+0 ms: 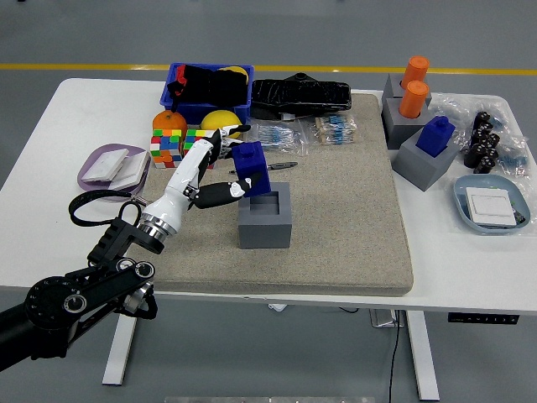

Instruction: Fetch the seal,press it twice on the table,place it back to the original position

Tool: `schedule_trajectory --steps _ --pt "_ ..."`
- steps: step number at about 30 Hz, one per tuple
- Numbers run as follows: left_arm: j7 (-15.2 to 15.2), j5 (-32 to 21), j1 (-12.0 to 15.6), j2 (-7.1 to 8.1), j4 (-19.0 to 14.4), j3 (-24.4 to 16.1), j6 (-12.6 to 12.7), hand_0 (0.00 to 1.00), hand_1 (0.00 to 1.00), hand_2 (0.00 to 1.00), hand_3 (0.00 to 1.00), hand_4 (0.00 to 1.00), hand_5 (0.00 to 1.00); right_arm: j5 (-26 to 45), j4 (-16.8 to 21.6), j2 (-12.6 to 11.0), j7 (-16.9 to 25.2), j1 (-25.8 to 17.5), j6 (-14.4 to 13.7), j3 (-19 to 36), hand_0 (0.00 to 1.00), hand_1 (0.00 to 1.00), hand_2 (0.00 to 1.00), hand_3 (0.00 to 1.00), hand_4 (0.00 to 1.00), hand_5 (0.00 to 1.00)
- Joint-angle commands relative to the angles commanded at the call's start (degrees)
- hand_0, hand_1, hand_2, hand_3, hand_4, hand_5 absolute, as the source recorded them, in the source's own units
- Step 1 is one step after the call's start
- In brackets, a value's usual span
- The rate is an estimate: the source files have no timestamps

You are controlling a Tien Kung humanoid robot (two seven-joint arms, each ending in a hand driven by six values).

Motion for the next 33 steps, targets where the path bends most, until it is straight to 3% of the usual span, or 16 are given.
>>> schedule_trajectory --steps 13,33 --pt "1.0 -2.2 -4.5 -0.75 2.9 5.3 -1.5 0.638 0.554 0.606 0.83 0.704 0.002 0.5 0.0 0.0 0.0 0.0 0.1 -0.4 0.786 0.683 0.661 0.618 0.791 0.447" --pt "0.6 -3.5 -4.9 -0.27 5.4 7.8 -1.7 0.642 0.558 0.607 0.833 0.719 0.002 0.9 0.0 -0.2 0.0 0.0 0.3 -1.5 0.785 0.683 0.661 0.618 0.792 0.447"
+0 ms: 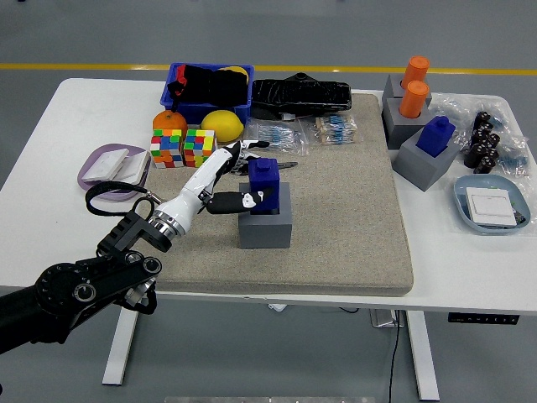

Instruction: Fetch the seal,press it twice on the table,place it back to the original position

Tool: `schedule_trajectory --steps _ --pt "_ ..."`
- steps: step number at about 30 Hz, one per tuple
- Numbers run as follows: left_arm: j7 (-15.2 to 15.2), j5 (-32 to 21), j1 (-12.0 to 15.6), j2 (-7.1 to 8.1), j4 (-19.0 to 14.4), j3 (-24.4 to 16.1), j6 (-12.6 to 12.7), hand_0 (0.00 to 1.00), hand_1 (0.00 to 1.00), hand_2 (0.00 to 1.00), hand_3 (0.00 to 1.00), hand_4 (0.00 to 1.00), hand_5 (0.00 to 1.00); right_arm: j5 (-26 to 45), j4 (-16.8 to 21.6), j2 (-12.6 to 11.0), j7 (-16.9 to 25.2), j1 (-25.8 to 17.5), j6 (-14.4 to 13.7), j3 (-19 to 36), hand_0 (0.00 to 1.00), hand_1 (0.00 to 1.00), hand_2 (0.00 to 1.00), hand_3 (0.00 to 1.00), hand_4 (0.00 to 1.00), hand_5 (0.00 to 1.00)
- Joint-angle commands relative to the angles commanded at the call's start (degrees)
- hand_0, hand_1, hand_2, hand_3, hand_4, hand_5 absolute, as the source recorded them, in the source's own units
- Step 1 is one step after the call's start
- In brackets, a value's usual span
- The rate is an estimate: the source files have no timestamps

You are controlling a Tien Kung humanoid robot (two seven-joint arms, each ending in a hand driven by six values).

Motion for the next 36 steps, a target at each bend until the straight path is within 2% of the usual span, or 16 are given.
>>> schedule_trajectory --steps 23,36 --pt "-0.3 -0.6 -0.5 0.23 0.8 1.3 -0.4 0.647 0.563 0.604 0.834 0.725 0.002 -0.1 0.0 0.0 0.1 -0.2 -0.1 -0.3 0.785 0.683 0.661 0.618 0.792 0.445" --pt "-0.7 -1.1 -0.5 -0.42 0.3 1.5 -0.3 0.647 0.563 0.603 0.833 0.727 0.002 -0.2 0.0 0.0 0.2 0.0 -0.1 0.0 0.785 0.683 0.66 0.618 0.793 0.444"
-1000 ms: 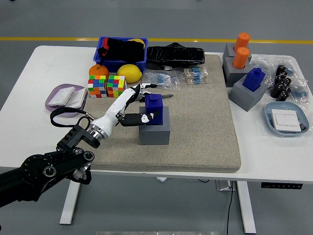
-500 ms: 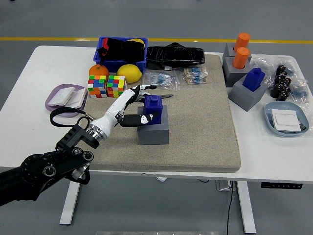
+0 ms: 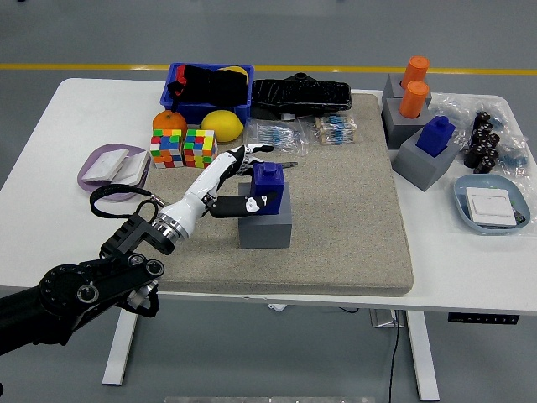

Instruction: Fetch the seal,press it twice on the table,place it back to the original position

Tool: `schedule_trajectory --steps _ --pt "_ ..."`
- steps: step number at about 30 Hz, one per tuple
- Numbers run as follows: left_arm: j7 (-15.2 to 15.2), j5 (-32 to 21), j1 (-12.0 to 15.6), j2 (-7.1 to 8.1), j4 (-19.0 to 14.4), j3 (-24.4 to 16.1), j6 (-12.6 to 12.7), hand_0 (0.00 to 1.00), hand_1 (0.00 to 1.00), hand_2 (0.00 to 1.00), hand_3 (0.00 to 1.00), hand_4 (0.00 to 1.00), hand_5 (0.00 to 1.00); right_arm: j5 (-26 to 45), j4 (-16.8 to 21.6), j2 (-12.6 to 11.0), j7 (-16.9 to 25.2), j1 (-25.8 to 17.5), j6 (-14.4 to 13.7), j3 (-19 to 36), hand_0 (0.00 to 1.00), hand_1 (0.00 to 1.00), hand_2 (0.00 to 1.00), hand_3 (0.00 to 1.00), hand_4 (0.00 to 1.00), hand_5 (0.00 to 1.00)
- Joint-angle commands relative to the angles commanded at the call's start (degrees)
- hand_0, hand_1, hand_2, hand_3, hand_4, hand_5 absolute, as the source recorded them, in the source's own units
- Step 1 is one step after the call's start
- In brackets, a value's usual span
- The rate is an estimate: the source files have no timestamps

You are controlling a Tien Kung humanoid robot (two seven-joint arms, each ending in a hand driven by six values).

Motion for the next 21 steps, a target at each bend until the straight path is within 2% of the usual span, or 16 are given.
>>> schedule_trajectory --steps 21 --pt "-0.9 -0.8 0.2 -1.04 1.3 -0.1 0.5 0.645 0.563 0.6 0.831 0.728 0.002 0.0 0.0 0.0 0.1 0.0 0.0 0.0 0.785 0.683 0.66 0.618 0.794 0.442"
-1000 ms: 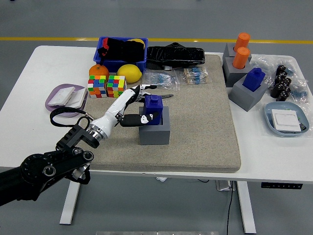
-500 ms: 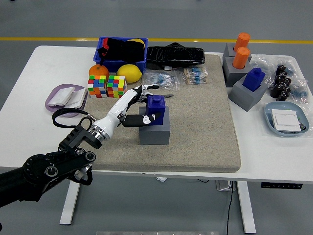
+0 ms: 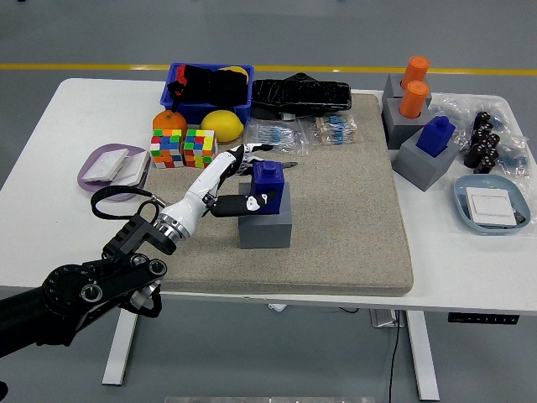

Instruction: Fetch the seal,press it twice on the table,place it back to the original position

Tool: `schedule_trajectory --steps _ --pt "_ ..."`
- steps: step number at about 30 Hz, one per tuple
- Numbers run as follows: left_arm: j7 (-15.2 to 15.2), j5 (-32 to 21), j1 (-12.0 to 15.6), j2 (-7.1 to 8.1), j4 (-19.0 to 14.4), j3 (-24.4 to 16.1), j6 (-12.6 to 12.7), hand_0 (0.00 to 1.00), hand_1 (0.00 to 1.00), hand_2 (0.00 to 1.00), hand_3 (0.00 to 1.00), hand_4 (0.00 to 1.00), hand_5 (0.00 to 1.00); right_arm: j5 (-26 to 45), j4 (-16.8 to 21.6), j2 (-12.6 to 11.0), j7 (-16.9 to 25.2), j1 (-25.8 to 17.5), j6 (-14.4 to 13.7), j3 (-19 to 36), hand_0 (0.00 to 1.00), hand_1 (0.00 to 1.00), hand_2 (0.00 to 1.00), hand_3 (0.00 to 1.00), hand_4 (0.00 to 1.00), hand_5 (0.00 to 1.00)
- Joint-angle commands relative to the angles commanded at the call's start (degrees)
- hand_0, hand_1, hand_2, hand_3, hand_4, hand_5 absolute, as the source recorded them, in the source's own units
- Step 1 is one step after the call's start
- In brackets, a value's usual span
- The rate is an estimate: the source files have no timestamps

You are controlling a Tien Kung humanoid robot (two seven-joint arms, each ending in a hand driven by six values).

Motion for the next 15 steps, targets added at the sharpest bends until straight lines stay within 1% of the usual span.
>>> schedule_trajectory --steps 15 --pt "-0.5 -0.1 0.1 -0.3 0.7 0.2 0.3 0.644 0.563 0.598 0.831 0.728 0.002 0.0 0.0 0.0 0.0 -0.1 0.0 -0.2 0.785 0.683 0.659 0.618 0.794 0.441"
